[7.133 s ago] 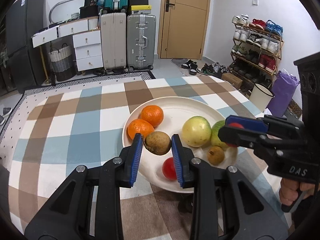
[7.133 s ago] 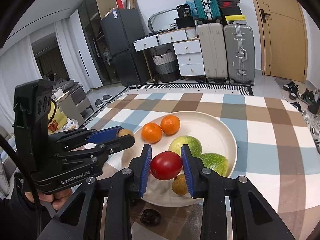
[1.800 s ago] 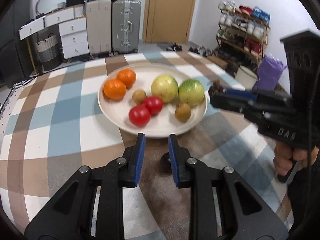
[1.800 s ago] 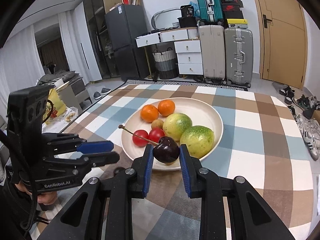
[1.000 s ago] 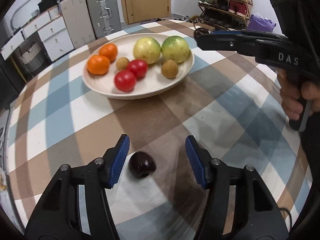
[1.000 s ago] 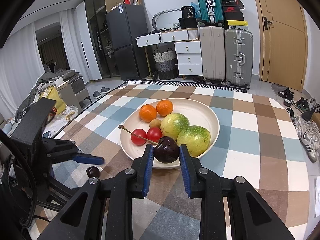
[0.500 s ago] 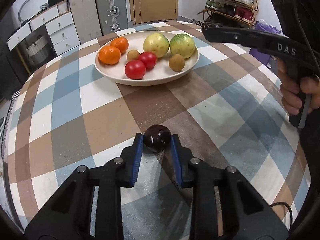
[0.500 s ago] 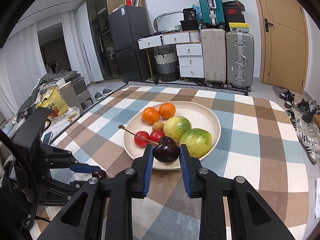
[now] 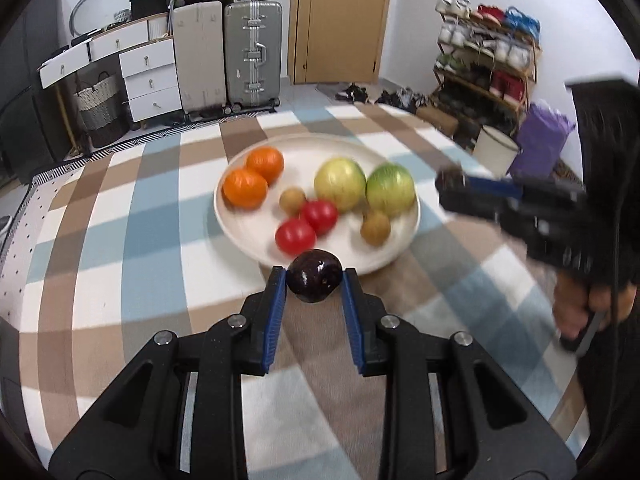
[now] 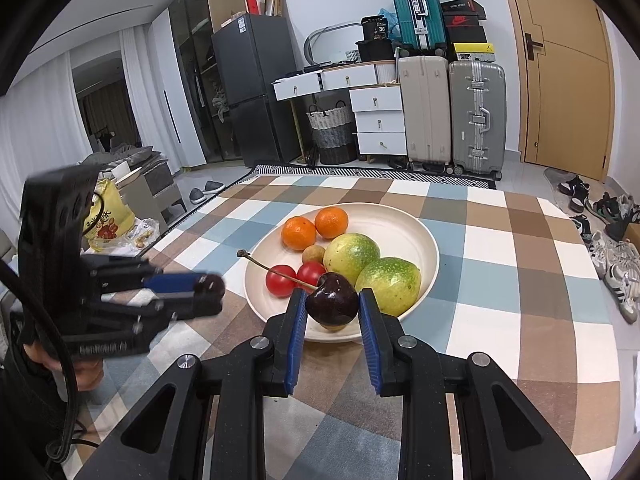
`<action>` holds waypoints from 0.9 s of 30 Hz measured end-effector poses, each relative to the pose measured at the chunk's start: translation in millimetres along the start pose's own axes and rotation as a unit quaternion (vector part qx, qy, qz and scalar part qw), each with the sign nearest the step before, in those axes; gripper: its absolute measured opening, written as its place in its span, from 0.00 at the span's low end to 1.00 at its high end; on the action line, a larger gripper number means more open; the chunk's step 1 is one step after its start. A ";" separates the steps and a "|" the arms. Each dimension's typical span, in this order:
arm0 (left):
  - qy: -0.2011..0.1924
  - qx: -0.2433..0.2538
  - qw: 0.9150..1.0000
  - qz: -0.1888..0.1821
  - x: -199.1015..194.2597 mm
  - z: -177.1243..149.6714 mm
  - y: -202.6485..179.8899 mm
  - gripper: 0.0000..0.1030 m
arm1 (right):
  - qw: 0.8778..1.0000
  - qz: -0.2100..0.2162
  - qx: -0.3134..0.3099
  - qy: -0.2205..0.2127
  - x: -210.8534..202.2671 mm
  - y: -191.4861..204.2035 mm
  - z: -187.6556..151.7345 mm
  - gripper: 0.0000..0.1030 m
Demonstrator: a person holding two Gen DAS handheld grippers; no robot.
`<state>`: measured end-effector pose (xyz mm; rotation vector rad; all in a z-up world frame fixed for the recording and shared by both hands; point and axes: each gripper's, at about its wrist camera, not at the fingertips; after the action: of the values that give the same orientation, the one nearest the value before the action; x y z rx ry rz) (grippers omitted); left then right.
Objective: Organize fruits
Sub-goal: 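Carry both cherries onto the cream plate and open both tools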
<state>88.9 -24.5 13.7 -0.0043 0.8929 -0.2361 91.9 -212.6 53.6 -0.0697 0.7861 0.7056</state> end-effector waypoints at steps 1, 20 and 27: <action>-0.002 -0.001 1.000 -0.003 1.1 3.7 0.2 0.25 | 1.000 0.000 0.003 0.001 1.5 -1.0 0.7 0.26; -0.006 -0.004 1.000 0.010 54.8 28.3 4.8 0.25 | 0.999 0.017 0.011 0.040 58.4 5.0 18.8 0.26; -0.006 -0.003 1.000 0.021 55.3 26.9 7.7 0.25 | 0.999 0.019 0.026 0.028 52.7 -2.7 18.2 0.36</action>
<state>144.5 -30.9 -12.8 0.0062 0.8810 -0.1944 130.9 -179.7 30.8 -0.0273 0.8602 0.7215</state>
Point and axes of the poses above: each gripper's, at about its wrist camera, not at the fingertips, and x roughly the way its jaws point, y to its left, z to its top, and after that the axes turned 6 degrees about y, right-handed
